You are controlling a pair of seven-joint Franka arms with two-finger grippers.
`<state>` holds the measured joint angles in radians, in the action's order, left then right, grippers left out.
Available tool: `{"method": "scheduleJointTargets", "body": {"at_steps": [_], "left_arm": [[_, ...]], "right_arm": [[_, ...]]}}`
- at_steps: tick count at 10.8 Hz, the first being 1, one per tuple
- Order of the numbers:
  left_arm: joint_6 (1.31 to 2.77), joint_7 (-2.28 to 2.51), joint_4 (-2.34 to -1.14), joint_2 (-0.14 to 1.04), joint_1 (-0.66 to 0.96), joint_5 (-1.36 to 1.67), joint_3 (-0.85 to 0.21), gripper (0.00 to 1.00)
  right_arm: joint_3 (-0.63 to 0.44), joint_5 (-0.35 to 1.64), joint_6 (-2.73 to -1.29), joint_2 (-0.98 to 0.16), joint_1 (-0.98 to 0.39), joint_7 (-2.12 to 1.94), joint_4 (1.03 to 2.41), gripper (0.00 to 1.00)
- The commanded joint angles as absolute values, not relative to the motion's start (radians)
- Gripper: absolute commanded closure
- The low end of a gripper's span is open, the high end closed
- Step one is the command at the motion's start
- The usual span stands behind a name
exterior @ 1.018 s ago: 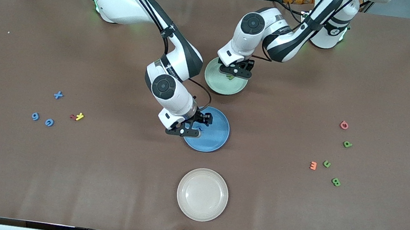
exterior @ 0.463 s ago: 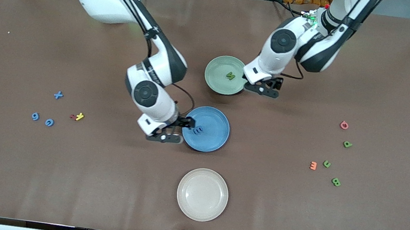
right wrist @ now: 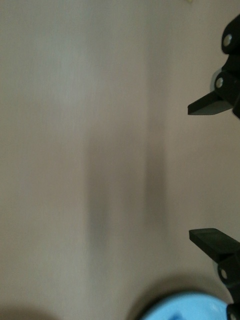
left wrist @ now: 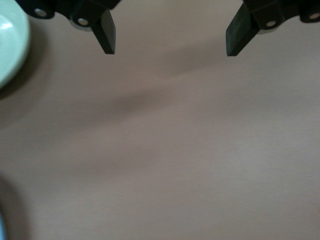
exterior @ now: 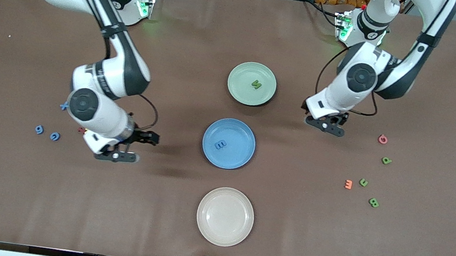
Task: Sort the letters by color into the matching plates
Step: 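Move the right gripper to the blue G while the left gripper reaches green P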
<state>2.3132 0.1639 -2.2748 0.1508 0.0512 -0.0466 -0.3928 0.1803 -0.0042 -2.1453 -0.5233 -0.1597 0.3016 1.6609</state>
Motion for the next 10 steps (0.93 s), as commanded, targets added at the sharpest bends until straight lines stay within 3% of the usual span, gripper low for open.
{"method": "scheduleJointTargets", "body": {"at_steps": [1,5,10], "left_arm": [[2.312,0.005,-2.292,0.117,0.057,-0.061,-0.274,0.02],[2.381,-0.237,-2.293,0.136,0.057,-0.061,-0.111,0.03],[2.512,-0.610,-2.287,0.228,0.055,-0.061,0.060,0.06]], "right_arm": [[0.190,-0.040,-2.155,-0.457,-0.022,0.279,1.752,0.00],[0.178,-0.041,-2.155,-0.462,0.150,0.293,1.755,0.00],[0.081,-0.025,-2.169,-0.482,0.181,0.537,1.758,0.00]]}}
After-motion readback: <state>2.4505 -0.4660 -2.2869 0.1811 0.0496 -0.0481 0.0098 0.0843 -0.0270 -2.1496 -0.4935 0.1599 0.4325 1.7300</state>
